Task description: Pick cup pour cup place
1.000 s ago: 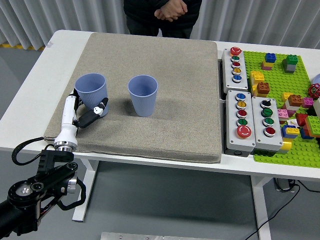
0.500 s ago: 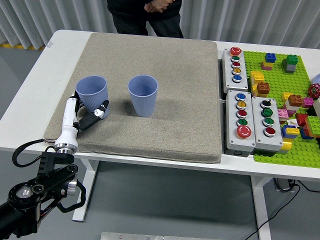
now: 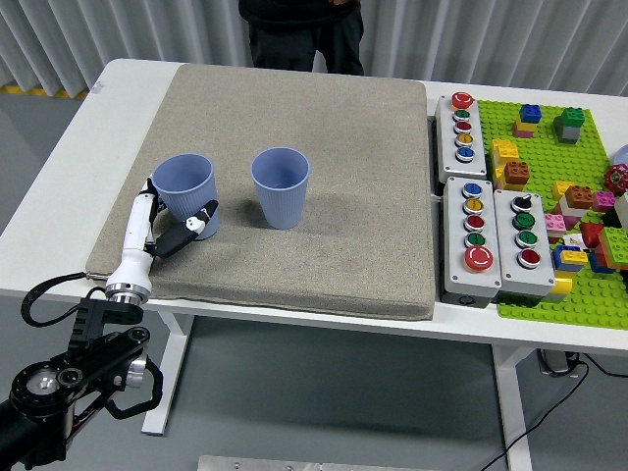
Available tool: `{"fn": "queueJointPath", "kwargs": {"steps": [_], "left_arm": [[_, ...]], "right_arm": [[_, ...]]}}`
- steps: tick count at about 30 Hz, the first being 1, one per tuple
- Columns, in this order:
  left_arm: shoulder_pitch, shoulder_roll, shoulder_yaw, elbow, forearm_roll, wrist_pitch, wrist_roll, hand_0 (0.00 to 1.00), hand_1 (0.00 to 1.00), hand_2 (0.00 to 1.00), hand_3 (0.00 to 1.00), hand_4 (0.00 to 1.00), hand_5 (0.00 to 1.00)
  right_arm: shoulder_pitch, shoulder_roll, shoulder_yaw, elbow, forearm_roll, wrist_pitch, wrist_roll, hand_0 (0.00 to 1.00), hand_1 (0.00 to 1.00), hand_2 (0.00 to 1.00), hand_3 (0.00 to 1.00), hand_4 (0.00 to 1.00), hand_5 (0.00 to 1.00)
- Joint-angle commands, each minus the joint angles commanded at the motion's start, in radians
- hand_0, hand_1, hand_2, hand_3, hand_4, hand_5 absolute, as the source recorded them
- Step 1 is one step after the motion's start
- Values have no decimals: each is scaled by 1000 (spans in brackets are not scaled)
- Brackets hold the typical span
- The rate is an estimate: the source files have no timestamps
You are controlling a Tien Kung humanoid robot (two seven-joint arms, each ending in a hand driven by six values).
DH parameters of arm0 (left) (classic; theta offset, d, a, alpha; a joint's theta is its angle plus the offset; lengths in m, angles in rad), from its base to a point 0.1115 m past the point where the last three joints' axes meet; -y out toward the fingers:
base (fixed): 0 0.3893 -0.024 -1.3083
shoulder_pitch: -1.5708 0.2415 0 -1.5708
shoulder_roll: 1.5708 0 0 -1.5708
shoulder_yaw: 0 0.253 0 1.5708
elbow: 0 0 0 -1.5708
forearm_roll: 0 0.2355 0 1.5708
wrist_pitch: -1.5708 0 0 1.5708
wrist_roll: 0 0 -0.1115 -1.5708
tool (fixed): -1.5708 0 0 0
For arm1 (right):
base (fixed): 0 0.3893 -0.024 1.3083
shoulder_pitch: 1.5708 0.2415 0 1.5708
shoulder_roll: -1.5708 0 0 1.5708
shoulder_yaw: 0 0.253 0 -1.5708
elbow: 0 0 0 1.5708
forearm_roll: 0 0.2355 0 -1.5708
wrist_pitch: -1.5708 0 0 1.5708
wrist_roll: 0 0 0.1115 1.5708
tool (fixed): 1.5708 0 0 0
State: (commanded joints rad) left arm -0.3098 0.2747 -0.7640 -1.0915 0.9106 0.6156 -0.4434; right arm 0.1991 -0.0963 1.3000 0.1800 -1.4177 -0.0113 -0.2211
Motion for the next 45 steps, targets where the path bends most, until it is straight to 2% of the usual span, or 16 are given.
{"fn": "queueJointPath", "kwargs": {"steps": [2, 7, 13, 14, 19, 20, 25, 26, 27, 31, 32, 35, 41, 42, 45], "left_arm": [[4, 1, 0, -2, 3, 3, -2, 788, 790, 873, 983, 929, 453], [16, 8, -3, -12, 15, 1, 1, 788, 790, 873, 983, 929, 453], [24, 14, -5, -19, 23, -3, 4, 791, 793, 877, 979, 922, 436], [29, 16, -8, -23, 31, -4, 7, 800, 811, 892, 973, 882, 401], [41, 20, -16, -28, 44, -9, 13, 800, 811, 892, 973, 882, 401], [44, 21, -19, -30, 44, -10, 13, 820, 839, 944, 975, 908, 421], [73, 37, -50, -54, 83, -26, 28, 820, 839, 944, 975, 908, 421], [78, 40, -57, -59, 90, -28, 31, 911, 907, 998, 998, 953, 439], [86, 45, -66, -67, 99, -33, 37, 911, 907, 998, 998, 953, 439], [143, 79, -117, -128, 152, -49, 61, 911, 907, 998, 998, 953, 439], [165, 92, -136, -152, 173, -50, 68, 927, 916, 998, 998, 987, 462], [220, 121, -189, -218, 206, -54, 79, 927, 916, 998, 998, 987, 462], [301, 172, -244, -328, 261, -67, 102, 933, 922, 998, 998, 989, 470], [323, 185, -253, -365, 265, -67, 106, 933, 922, 998, 998, 989, 470], [351, 198, -274, -438, 275, -62, 110, 933, 922, 998, 998, 977, 479]], "right_arm": [[-1, 0, 0, 0, -1, 0, 0, 689, 658, 580, 585, 2, 16], [-3, 0, -1, 0, -4, 2, -1, 689, 658, 580, 585, 2, 16], [-4, 1, -2, 0, -3, 1, -1, 689, 658, 579, 585, 2, 17], [-6, 0, -3, 0, -2, 1, 0, 689, 658, 579, 585, 2, 16], [-9, 0, -2, 0, -5, 2, 0, 689, 658, 579, 585, 2, 16], [-10, 1, -1, 0, -6, 2, 0, 689, 658, 579, 585, 2, 17], [-8, 1, 1, 0, -9, 2, 0, 689, 658, 579, 585, 2, 17], [-8, 1, 2, 0, -10, 2, 0, 689, 658, 579, 585, 2, 13], [-7, 1, 2, 0, -9, 2, 0, 689, 658, 579, 585, 2, 13], [-6, 0, 3, 0, -8, 1, 1, 689, 658, 579, 585, 2, 13], [-6, 0, 5, 0, -10, 1, 1, 689, 658, 580, 585, 2, 14], [-6, -2, 13, 0, -19, 2, 1, 689, 658, 580, 585, 2, 14], [-8, -3, 25, 0, -37, 4, 0, 689, 658, 580, 585, 2, 12], [-9, -3, 29, 0, -42, 5, 0, 689, 658, 580, 585, 2, 12], [-10, -3, 33, 0, -47, 4, 0, 689, 658, 580, 583, 2, 13]]}}
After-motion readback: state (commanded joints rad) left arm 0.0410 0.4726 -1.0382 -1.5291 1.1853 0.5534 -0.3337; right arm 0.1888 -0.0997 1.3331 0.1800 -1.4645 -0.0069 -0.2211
